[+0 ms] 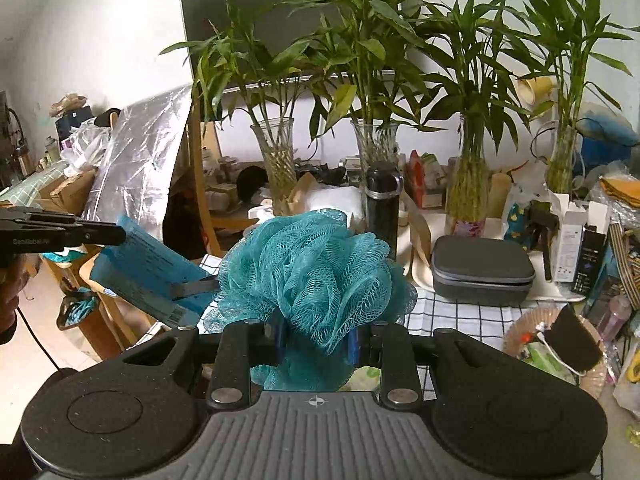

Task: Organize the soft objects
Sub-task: 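Carry the teal pouf and the blue packet toward the cardboard box, then lower the teal pouf and blue packet into the box and open both grippers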

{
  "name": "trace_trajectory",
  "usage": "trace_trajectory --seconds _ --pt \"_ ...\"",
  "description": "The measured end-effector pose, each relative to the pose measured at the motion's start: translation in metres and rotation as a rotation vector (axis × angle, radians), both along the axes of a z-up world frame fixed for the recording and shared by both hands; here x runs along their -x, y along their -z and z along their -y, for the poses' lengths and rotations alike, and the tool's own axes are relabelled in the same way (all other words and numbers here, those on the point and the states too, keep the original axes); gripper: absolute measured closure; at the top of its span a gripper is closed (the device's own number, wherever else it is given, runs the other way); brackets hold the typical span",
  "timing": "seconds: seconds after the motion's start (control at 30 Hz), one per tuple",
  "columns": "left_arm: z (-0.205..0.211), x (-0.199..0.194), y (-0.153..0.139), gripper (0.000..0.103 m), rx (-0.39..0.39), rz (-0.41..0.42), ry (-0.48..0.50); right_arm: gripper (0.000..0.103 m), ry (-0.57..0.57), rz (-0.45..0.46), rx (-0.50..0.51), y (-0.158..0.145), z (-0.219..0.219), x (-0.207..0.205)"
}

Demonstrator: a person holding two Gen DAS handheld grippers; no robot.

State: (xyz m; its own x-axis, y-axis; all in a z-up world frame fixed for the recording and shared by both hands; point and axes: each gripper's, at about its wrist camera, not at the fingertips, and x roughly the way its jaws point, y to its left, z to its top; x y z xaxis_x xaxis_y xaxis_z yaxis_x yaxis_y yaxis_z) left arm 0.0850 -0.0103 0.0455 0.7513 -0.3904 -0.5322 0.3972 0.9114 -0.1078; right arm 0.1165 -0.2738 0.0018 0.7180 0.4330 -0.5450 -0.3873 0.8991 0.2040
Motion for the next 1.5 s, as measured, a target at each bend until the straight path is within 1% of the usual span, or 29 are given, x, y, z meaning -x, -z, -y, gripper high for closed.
trace_trajectory --seconds 0.17,0.27,0.43,0.53,0.6,0.67,0.7,0.73,0.8,0.9,1.07,1.4,1.47,1.5 --pt "0.007 0.018 0.005 0.099 -0.03 -0.046 0.004 0.072 -0.019 -0.013 0.015 0.001 -0.006 0.015" --pt "0.008 0.022 0.015 0.099 -0.056 -0.078 -0.021 0.072 -0.029 -0.029 0.025 0.005 -0.01 0.023" --pt "0.009 0.023 0.036 0.099 -0.091 -0.171 -0.093 0.072 -0.042 -0.054 0.029 0.012 -0.016 0.034" --pt "0.01 0.023 0.044 0.097 -0.09 -0.217 -0.123 0.072 -0.051 -0.063 0.028 0.015 -0.018 0.04" --pt "0.009 0.025 0.049 0.096 -0.067 -0.23 -0.118 0.072 -0.05 -0.069 0.029 0.017 -0.019 0.042" --pt "0.008 0.029 0.048 0.08 -0.058 -0.216 -0.123 0.072 -0.049 -0.077 0.028 0.019 -0.02 0.043" --pt "0.007 0.032 0.046 0.063 -0.054 -0.202 -0.122 0.072 -0.05 -0.081 0.028 0.02 -0.02 0.044" --pt "0.005 0.035 0.045 0.05 -0.048 -0.183 -0.119 0.072 -0.051 -0.084 0.028 0.021 -0.02 0.045" --pt "0.005 0.041 0.043 0.041 -0.05 -0.157 -0.12 0.072 -0.055 -0.091 0.027 0.023 -0.02 0.046" --pt "0.002 0.045 0.046 0.04 -0.057 -0.164 -0.122 0.072 -0.057 -0.102 0.025 0.028 -0.02 0.047" --pt "-0.007 0.05 0.054 0.04 -0.035 -0.194 -0.133 0.072 -0.062 -0.119 0.021 0.034 -0.021 0.048" --pt "-0.014 0.056 0.064 0.04 -0.027 -0.23 -0.14 0.071 -0.096 -0.116 0.013 0.033 -0.03 0.045" --pt "-0.014 0.057 0.065 0.04 -0.026 -0.234 -0.141 0.07 -0.112 -0.116 0.011 0.033 -0.034 0.045" --pt "-0.015 0.057 0.066 0.04 -0.025 -0.235 -0.14 0.067 -0.125 -0.115 0.01 0.034 -0.036 0.045"
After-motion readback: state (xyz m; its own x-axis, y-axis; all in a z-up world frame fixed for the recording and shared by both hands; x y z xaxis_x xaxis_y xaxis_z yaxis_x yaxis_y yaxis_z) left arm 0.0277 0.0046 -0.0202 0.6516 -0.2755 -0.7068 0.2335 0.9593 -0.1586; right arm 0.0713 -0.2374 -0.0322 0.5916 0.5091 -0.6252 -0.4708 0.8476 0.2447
